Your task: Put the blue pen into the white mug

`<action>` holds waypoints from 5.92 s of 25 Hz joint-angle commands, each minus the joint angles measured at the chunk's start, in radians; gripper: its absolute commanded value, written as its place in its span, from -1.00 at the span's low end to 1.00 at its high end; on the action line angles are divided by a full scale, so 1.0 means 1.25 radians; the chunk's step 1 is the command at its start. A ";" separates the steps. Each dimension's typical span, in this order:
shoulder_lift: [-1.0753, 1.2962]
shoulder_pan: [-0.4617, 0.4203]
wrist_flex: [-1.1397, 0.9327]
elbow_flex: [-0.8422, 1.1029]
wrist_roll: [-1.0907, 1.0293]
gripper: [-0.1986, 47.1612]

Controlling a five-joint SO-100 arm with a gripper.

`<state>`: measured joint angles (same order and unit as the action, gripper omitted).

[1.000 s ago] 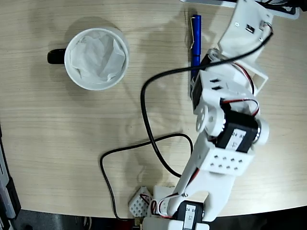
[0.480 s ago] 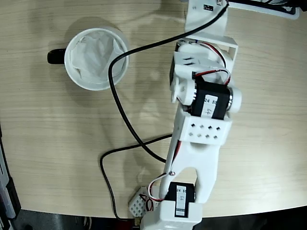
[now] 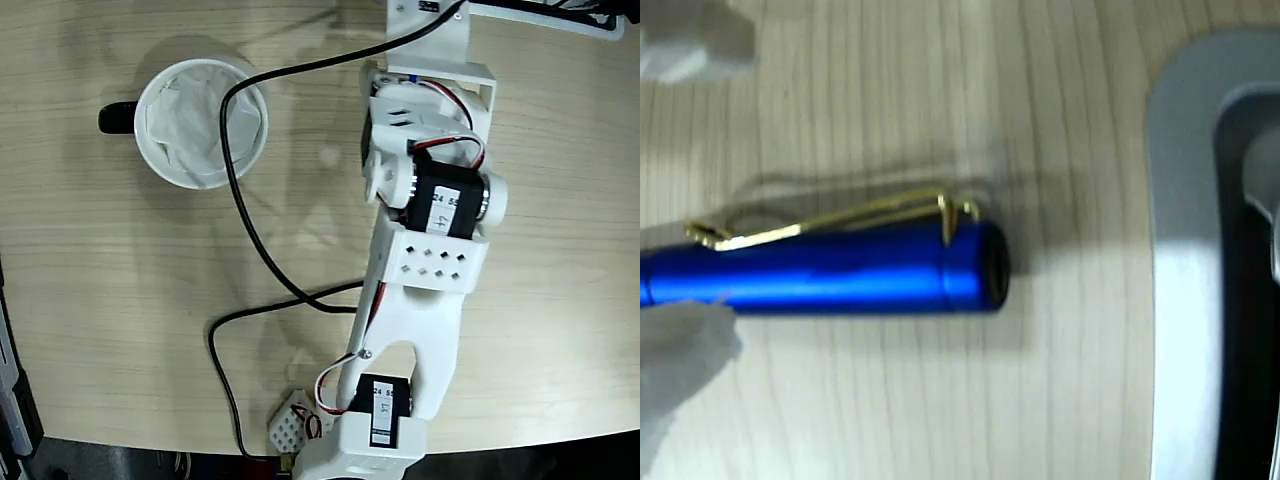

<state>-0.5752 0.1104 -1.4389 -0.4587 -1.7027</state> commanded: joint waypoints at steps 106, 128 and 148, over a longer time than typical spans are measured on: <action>-0.773 -0.264 0.576 -0.596 0.104 -0.92; -0.897 -0.355 1.152 -1.139 0.128 -0.91; -0.976 -0.399 1.651 -1.561 0.129 -0.91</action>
<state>-1.7211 -0.3789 0.5706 -2.3930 -1.5370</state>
